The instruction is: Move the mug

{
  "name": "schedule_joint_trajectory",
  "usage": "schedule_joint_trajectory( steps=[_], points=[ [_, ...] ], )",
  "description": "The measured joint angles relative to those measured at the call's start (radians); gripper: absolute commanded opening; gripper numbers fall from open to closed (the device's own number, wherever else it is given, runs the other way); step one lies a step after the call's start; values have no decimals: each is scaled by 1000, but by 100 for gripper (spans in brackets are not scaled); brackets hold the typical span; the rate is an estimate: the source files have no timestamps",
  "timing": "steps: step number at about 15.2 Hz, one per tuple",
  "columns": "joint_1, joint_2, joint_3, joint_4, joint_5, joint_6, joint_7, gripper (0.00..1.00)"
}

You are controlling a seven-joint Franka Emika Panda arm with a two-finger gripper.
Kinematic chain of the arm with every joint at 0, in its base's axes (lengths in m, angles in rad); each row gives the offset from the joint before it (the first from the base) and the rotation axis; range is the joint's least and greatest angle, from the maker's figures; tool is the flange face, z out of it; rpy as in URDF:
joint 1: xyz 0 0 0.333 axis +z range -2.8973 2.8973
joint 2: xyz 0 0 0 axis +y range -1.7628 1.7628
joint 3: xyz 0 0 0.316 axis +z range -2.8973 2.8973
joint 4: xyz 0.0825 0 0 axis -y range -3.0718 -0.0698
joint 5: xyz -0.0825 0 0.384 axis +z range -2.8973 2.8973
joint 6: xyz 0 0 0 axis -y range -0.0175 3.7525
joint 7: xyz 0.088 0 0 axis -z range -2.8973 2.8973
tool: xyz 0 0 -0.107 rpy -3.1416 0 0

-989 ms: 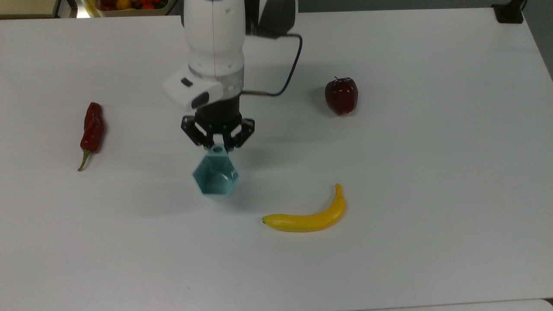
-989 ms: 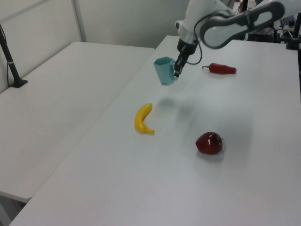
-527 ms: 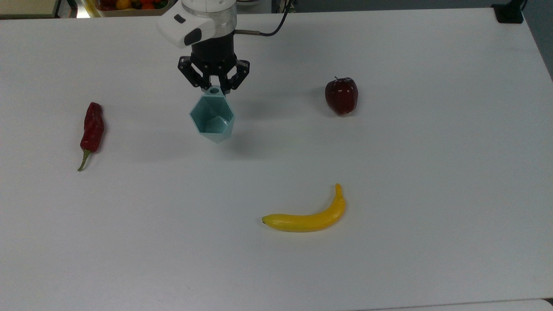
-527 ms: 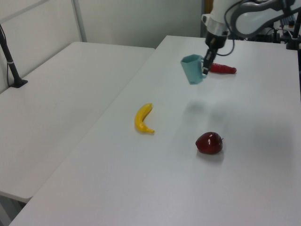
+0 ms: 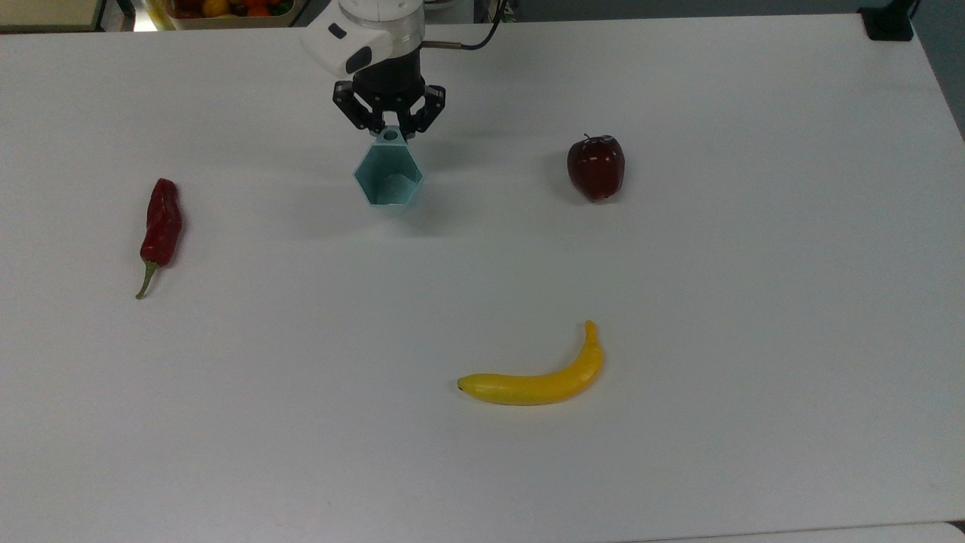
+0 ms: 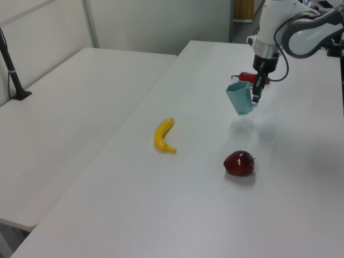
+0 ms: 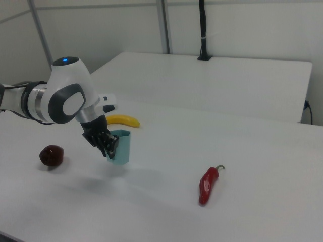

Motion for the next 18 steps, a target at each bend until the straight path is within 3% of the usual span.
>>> schedule_joint_trajectory(
  steps=[5, 8, 9, 11, 15, 18],
  points=[
    [4, 51, 10, -19, 0, 64, 0, 7],
    [5, 60, 11, -18, 0, 75, 0, 37],
    [5, 60, 11, -18, 0, 75, 0, 56],
    [5, 61, 11, -19, 0, 67, 1, 81],
    [14, 56, 11, -12, 0, -54, 1, 84],
    [26, 41, 12, 35, -1, -173, 1, 100]
  ],
)
